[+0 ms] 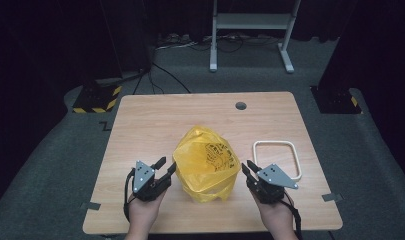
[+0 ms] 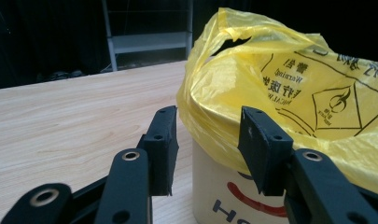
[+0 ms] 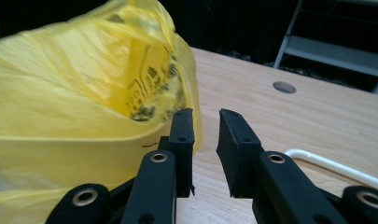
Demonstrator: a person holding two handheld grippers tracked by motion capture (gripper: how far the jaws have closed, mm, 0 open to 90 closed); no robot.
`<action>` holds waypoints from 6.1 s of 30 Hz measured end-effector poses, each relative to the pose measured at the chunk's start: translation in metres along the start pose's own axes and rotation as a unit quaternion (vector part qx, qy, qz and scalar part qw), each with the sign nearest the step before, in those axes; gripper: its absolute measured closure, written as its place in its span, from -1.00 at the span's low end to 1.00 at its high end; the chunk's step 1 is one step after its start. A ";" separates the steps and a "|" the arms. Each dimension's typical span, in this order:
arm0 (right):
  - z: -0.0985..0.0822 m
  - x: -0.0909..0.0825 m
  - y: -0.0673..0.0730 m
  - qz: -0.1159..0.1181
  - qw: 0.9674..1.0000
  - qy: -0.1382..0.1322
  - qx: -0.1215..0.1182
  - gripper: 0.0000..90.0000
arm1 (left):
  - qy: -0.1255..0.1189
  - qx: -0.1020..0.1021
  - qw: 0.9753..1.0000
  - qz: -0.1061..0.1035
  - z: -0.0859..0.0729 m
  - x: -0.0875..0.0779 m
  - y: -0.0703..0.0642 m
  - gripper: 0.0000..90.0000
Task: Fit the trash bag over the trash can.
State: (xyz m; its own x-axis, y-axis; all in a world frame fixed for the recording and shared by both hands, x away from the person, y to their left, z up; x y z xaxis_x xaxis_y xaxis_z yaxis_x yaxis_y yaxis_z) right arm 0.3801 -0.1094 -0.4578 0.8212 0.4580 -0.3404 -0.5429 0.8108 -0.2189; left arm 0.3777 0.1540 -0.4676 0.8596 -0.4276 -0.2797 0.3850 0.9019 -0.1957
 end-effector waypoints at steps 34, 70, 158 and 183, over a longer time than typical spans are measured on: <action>-0.026 0.001 0.049 0.040 0.998 0.031 -0.038 0.51 | 0.069 0.006 0.997 -0.038 0.001 0.051 0.018 0.54; -0.008 -0.004 -0.021 -0.027 0.999 0.012 -0.022 0.46 | 0.016 0.006 0.999 -0.029 0.022 0.012 -0.008 0.41; -0.101 0.049 0.011 -0.002 0.986 0.168 -0.022 0.39 | 0.180 0.113 0.976 -0.051 -0.086 0.085 -0.005 0.79; -0.049 0.049 0.012 -0.010 0.996 0.085 -0.031 0.34 | 0.146 0.019 0.989 -0.030 -0.066 0.035 0.017 -0.18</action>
State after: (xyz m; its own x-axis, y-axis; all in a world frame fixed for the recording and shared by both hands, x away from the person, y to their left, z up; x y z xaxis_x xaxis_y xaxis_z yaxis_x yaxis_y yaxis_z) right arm 0.4054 -0.0949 -0.5220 0.7929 0.3693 -0.4846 -0.5410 0.7926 -0.2812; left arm 0.3921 0.1507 -0.5429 0.7034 -0.4748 -0.5289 0.4491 0.8737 -0.1871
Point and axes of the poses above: each handheld gripper's, and its own axes: x roughly forward along the jaws, z roughly out of its top, y roughly to its left, the point moved 9 cm from there along x, roughly forward along the jaws, and after that the axes turned 9 degrees about -x, right-handed, at the moved point
